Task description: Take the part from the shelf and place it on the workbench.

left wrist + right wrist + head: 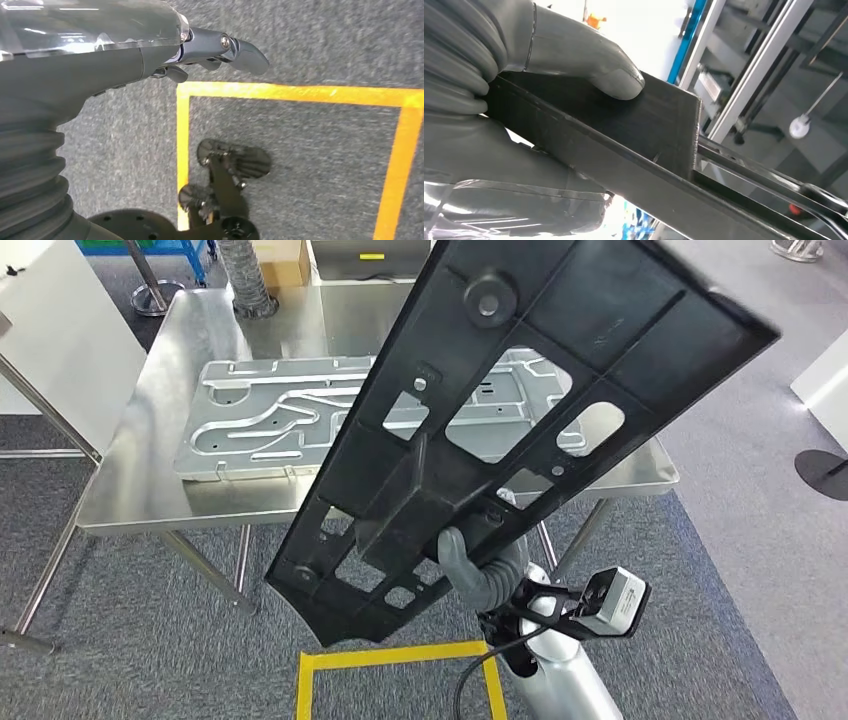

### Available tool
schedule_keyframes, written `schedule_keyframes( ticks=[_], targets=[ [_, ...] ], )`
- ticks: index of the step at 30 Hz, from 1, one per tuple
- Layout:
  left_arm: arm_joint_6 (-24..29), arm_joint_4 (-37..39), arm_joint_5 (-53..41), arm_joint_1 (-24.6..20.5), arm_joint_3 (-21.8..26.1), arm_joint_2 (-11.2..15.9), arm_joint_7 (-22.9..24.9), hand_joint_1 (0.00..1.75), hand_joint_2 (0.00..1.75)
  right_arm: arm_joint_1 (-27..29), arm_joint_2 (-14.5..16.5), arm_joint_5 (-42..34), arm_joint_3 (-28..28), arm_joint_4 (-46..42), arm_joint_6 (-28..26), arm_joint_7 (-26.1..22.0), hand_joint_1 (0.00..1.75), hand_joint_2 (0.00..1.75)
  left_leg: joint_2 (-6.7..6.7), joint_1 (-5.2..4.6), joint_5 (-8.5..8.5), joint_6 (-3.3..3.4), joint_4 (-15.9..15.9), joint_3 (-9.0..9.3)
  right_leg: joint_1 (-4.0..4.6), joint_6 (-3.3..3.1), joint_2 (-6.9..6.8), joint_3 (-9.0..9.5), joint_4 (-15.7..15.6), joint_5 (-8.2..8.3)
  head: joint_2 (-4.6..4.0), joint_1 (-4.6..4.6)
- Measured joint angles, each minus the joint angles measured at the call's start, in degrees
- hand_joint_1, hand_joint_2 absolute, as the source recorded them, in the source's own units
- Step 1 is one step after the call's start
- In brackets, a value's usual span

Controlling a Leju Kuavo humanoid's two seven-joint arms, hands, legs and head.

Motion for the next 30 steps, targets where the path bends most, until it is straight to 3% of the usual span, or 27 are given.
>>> schedule_keyframes(
  ticks=[2,3,4,5,7,9,11,14,17,19,20,23,25,28,30],
  targets=[
    [0.00,0.00,0.00,-0.07,0.00,0.02,-0.04,0.00,1.75,-0.23,-0.05,-0.56,0.00,-0.07,-0.11,-0.04,1.64,1.75,0.00,-0.15,-0.77,0.38,-0.02,0.70,0.03,0.23,-0.10,-5.17,7.40,-2.63,0.00,0.00],
    [0.01,0.00,0.01,-0.04,0.01,0.02,-0.05,0.00,1.75,-0.25,-0.10,-0.79,0.00,-0.07,-0.18,-0.04,1.64,1.75,-0.02,-0.28,-1.21,0.48,-0.02,1.15,0.03,0.25,-0.12,-7.25,9.69,-3.64,0.00,0.00],
    [0.01,0.00,0.01,0.02,0.01,0.03,-0.06,0.00,1.75,-0.29,-0.17,-1.00,0.00,-0.07,-0.23,-0.04,1.64,1.75,-0.06,-0.42,-1.69,0.56,-0.02,1.73,0.07,0.13,-0.13,-8.45,10.16,-3.65,0.00,0.00],
    [0.02,0.00,0.02,0.08,0.02,0.02,-0.06,0.00,1.75,-0.38,-0.25,-1.27,0.00,-0.07,-0.25,-0.04,1.64,1.75,-0.10,-0.59,-2.21,0.60,-0.02,2.43,0.19,-0.15,-0.16,-8.65,8.67,-2.38,0.00,0.00],
    [0.01,0.02,0.02,0.18,0.02,-0.10,-0.07,0.00,1.75,-0.74,-0.45,-1.95,-0.04,-0.07,-0.10,-0.04,1.64,1.75,-0.14,-0.89,-3.30,0.59,-0.09,3.79,0.76,-1.41,-0.35,-6.92,1.25,3.39,0.00,0.00],
    [0.03,0.08,0.15,0.11,0.02,-0.33,-0.07,0.00,1.75,-0.80,-0.79,-2.36,-0.17,-0.24,0.39,-0.06,1.64,1.75,-0.19,-1.01,-4.16,0.22,-0.30,4.61,1.51,-2.65,-0.58,-5.37,-4.56,7.21,0.00,0.03],
    [0.07,0.12,0.41,0.07,0.03,-0.42,-0.08,0.00,1.75,-0.09,-1.12,-1.97,-0.36,-0.77,0.86,-0.05,1.64,1.75,-0.19,-1.00,-4.36,-0.41,-0.41,5.22,1.85,-3.19,-0.50,-4.81,-6.17,7.54,0.00,0.08],
    [0.05,0.12,0.51,0.07,0.04,-0.22,-0.10,0.00,1.75,0.65,-1.28,-0.12,-0.78,-1.44,1.34,-0.03,1.64,1.75,-0.11,-0.94,-4.81,-1.17,1.88,4.83,1.34,-3.75,-0.30,-2.79,-7.46,7.43,0.00,0.10],
    [0.02,0.12,0.57,-0.20,0.07,-0.20,-0.09,0.00,1.75,0.64,-1.28,0.87,-1.49,-1.51,2.03,-0.04,1.64,1.75,-0.10,-0.47,-8.21,-2.16,11.52,-0.95,1.08,-4.07,-0.32,-1.18,-7.84,6.39,0.00,0.10],
    [0.09,0.12,0.81,0.08,0.13,-0.14,-0.07,0.00,1.75,0.89,-1.31,1.04,-1.87,-1.51,2.00,-0.04,1.64,1.75,-0.09,-0.13,-9.89,-2.80,15.24,-4.42,0.94,-3.93,-0.17,-0.16,-7.79,5.44,0.00,0.10],
    [0.13,0.12,0.91,0.23,0.18,-0.12,-0.07,0.00,1.75,0.99,-1.32,1.33,-1.98,-1.51,1.54,-0.04,1.64,1.75,-0.08,0.02,-9.15,-3.06,14.49,-4.93,0.82,-3.78,-0.07,0.46,-7.74,4.92,0.00,0.10],
    [0.14,0.12,1.15,0.38,0.49,-0.10,-0.10,0.00,1.75,0.93,-1.39,2.66,-2.47,-1.34,-1.20,-0.02,1.64,1.75,0.01,0.33,-1.75,-3.38,4.29,-2.37,0.51,-2.96,0.09,2.40,-7.40,3.17,0.00,0.11],
    [0.10,0.13,1.32,0.33,0.81,-0.11,-0.17,0.00,1.75,0.43,-1.50,3.61,-3.43,-0.89,-3.78,0.07,1.64,1.75,0.07,0.13,0.38,-2.48,0.27,-1.10,0.53,-2.16,0.15,2.93,-7.19,2.22,0.00,0.11],
    [0.07,0.13,1.55,0.37,1.22,-0.14,-0.33,0.00,1.75,-0.81,-1.99,5.52,-6.17,0.42,-8.80,0.49,1.64,1.75,-0.06,-0.02,0.10,-0.69,0.05,-0.57,0.52,-0.99,0.13,3.18,-6.41,1.67,0.00,0.11],
    [0.06,0.13,1.63,0.37,1.42,-0.16,-0.51,0.00,1.75,-2.44,-2.66,7.15,-9.02,1.88,-12.79,1.28,1.64,1.75,-0.12,0.06,-0.18,0.05,-0.10,0.07,0.36,-0.37,-0.02,1.61,-3.05,0.34,0.00,0.11]
  ],
)
